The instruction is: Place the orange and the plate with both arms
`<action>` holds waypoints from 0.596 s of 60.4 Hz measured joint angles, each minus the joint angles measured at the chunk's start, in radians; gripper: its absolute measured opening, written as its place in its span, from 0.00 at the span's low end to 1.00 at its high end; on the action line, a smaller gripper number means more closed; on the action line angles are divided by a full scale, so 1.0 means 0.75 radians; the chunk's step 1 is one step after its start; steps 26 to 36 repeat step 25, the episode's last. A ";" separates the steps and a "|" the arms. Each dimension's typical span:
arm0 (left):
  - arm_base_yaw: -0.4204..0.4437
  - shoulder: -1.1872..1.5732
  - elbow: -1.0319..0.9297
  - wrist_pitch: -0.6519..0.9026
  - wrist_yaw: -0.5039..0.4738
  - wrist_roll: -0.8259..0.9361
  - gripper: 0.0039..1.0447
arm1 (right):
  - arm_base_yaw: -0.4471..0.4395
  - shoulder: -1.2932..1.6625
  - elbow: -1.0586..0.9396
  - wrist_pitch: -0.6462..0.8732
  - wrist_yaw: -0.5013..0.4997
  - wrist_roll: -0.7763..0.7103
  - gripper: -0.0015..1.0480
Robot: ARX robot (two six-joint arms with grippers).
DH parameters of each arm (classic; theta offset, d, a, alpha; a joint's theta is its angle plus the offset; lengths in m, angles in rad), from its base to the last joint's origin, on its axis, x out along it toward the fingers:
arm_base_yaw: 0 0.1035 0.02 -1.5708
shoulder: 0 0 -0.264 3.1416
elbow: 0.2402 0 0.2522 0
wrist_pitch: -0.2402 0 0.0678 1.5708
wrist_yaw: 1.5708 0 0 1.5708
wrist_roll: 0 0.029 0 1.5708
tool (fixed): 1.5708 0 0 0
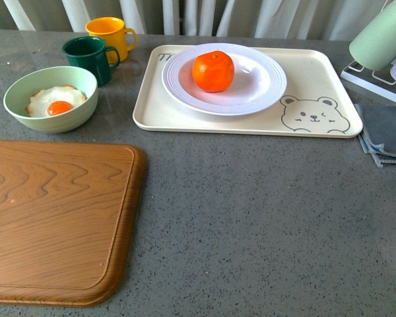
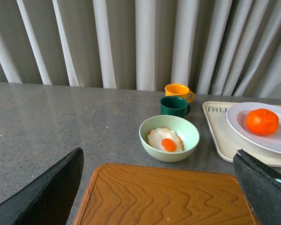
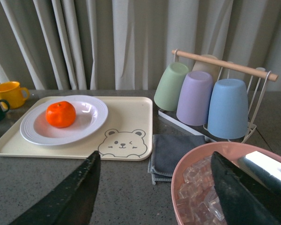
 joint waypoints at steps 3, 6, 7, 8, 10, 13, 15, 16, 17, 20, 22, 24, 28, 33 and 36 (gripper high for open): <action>0.000 0.000 0.000 0.000 0.000 0.000 0.92 | 0.000 0.001 0.000 -0.001 0.001 0.000 0.80; 0.000 0.000 0.000 0.000 0.000 0.000 0.92 | 0.000 0.000 0.000 -0.001 0.001 0.000 0.89; 0.000 0.000 0.000 0.000 0.000 0.001 0.92 | 0.000 0.000 0.000 0.000 0.000 0.000 0.90; 0.000 0.000 0.000 0.000 0.000 0.000 0.92 | 0.000 0.000 0.000 -0.001 0.000 0.001 0.92; 0.000 0.000 0.000 0.000 0.000 0.000 0.92 | 0.000 0.000 0.000 0.000 0.001 0.000 0.92; 0.000 0.000 0.000 0.000 0.000 0.000 0.92 | 0.000 0.000 0.000 0.000 0.000 0.000 0.91; 0.000 0.000 0.000 0.000 0.000 0.000 0.92 | 0.000 0.000 0.000 0.000 0.000 0.000 0.91; 0.000 0.000 0.000 0.000 0.000 0.000 0.92 | 0.000 0.001 0.000 0.000 0.001 0.000 0.91; 0.000 0.000 0.000 0.000 0.000 0.000 0.92 | 0.000 0.000 0.000 0.000 0.001 0.000 0.91; 0.000 0.000 0.000 0.000 0.000 0.001 0.92 | 0.000 0.000 0.000 0.000 0.001 0.000 0.91; 0.000 0.000 0.000 0.000 0.000 0.001 0.92 | 0.000 0.000 0.000 0.000 0.000 0.000 0.91; 0.000 0.000 0.000 0.000 0.000 0.000 0.92 | 0.000 0.000 0.000 0.000 0.001 0.000 0.91; 0.000 0.000 0.000 0.000 0.000 0.000 0.92 | 0.000 0.000 0.000 -0.001 0.001 0.000 0.91; 0.000 0.000 0.000 0.000 0.000 0.000 0.92 | 0.000 0.000 0.000 -0.001 0.001 0.000 0.91; 0.000 0.000 0.000 0.000 0.000 0.000 0.92 | 0.000 0.000 0.000 -0.001 0.001 0.000 0.91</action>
